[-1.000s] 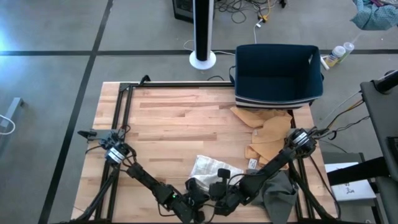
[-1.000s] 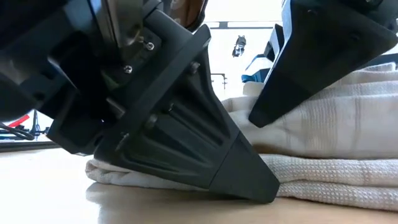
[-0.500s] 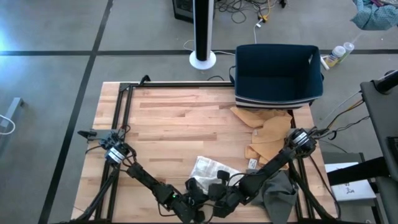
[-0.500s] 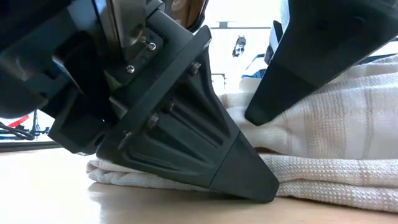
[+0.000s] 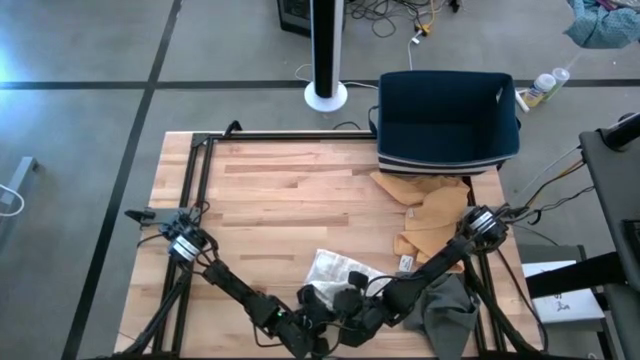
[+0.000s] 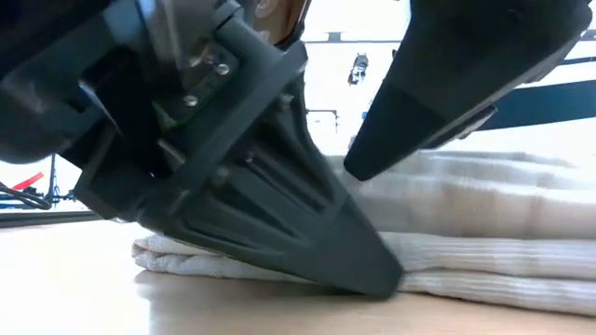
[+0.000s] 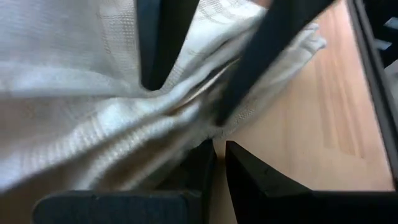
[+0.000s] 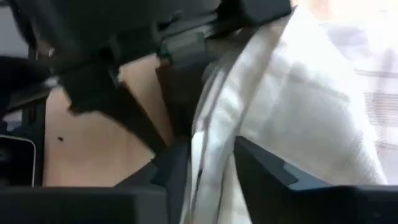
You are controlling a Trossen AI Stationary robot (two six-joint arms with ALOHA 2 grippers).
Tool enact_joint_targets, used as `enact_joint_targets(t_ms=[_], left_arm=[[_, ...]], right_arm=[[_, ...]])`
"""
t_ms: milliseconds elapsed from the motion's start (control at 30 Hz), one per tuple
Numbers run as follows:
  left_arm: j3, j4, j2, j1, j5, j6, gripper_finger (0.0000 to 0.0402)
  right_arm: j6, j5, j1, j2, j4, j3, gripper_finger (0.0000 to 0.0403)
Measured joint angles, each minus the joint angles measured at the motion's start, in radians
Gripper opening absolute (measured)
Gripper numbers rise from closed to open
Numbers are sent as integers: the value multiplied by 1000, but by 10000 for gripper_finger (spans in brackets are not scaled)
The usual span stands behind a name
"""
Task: Fold towel
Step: Fold the white towel
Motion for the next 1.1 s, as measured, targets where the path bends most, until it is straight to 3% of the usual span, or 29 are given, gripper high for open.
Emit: enact_joint_targets(t_ms=[200, 367, 467, 633, 733, 833, 1000, 1100], left_arm=[[-2, -154, -82, -14, 117, -43, 37], [-1, -198, -169, -45, 178, -47, 37], [0, -212, -228, -56, 118, -26, 37], [1, -312, -314, -51, -92, 29, 37], [-5, -356, -331, -19, -114, 33, 37], [-41, -342, -327, 12, -53, 30, 37], [-137, -278, -281, 37, 141, -40, 37], [-185, -260, -267, 37, 156, -88, 37]], right_arm=[[-60, -28, 28, -115, -7, -2, 188], [-122, 111, 74, -239, -85, -10, 209], [-111, 183, 85, -259, -128, -41, 214], [-50, 179, 85, -208, -119, -122, 213], [-13, 172, 85, -146, -110, -151, 206], [-10, 166, 93, -90, -85, -154, 199], [-23, 97, 107, -42, -60, -146, 192], [-38, 77, 118, -45, -72, -145, 190]])
